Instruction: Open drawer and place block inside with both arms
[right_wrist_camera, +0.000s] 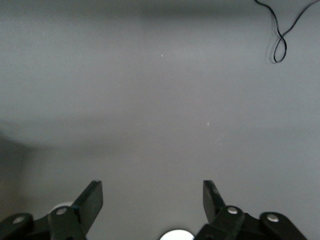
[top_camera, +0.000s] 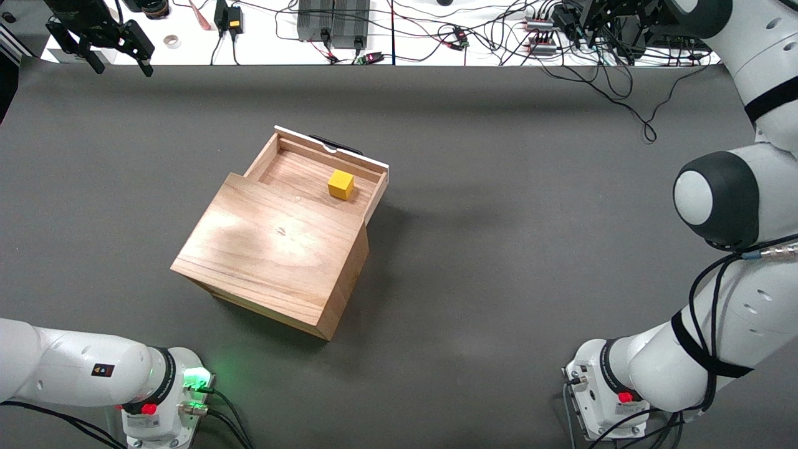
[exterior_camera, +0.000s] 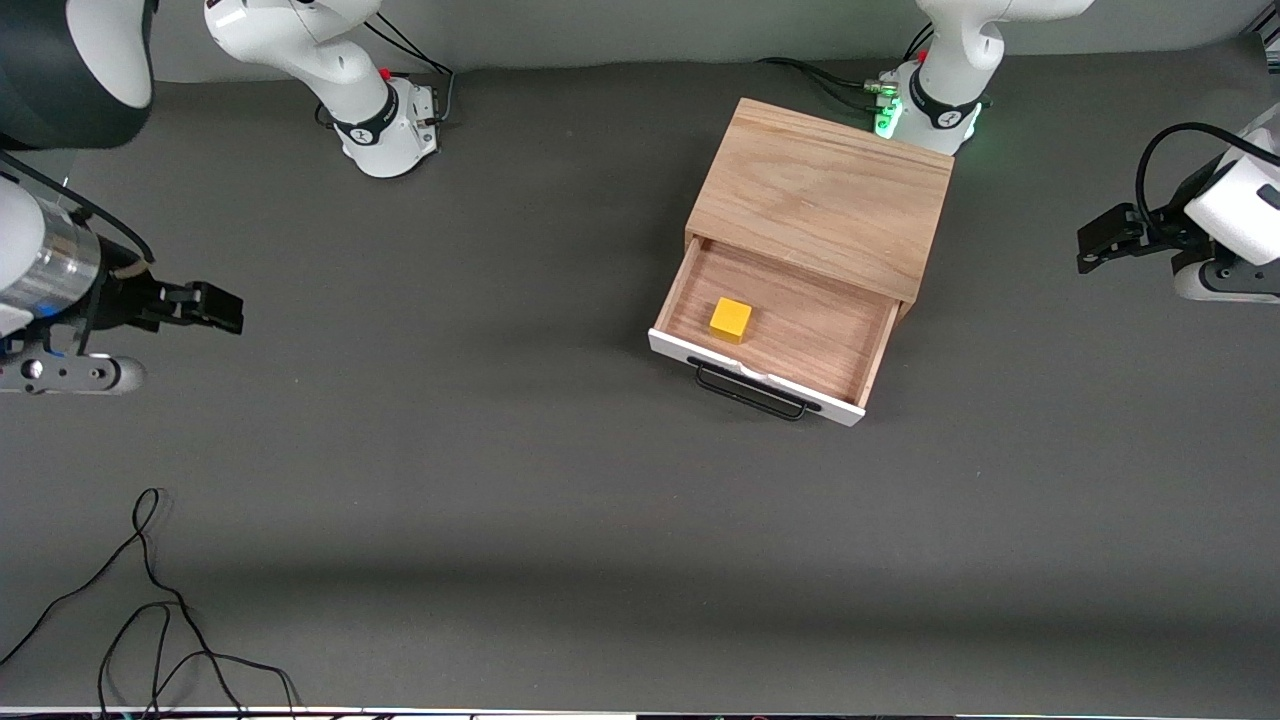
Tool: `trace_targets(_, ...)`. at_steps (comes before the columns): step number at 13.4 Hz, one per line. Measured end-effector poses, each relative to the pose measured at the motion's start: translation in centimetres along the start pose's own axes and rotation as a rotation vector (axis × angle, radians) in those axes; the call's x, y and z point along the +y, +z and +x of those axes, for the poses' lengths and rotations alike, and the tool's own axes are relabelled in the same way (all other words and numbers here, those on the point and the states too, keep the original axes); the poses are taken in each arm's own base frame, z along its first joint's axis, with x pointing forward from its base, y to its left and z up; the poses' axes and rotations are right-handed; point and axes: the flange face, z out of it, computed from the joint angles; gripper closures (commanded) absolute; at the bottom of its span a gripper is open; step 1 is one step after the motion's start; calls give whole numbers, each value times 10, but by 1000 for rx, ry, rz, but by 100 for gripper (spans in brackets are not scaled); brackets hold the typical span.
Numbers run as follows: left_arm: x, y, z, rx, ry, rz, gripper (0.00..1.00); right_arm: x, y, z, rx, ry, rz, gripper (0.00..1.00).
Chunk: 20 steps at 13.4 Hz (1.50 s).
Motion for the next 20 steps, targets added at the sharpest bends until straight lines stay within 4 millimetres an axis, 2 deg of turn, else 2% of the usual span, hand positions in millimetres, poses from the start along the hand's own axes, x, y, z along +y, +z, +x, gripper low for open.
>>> trace_targets(12,1,1,0,-5,2,0,0,28,8,7,-9,46,15,0)
trace_targets(17,1,5,3,-12,2,1,0,54,10,7,-22,70,64,0)
trace_targets(20,2,6,3,-15,3,1,0,61,10,0,-34,45,122,0)
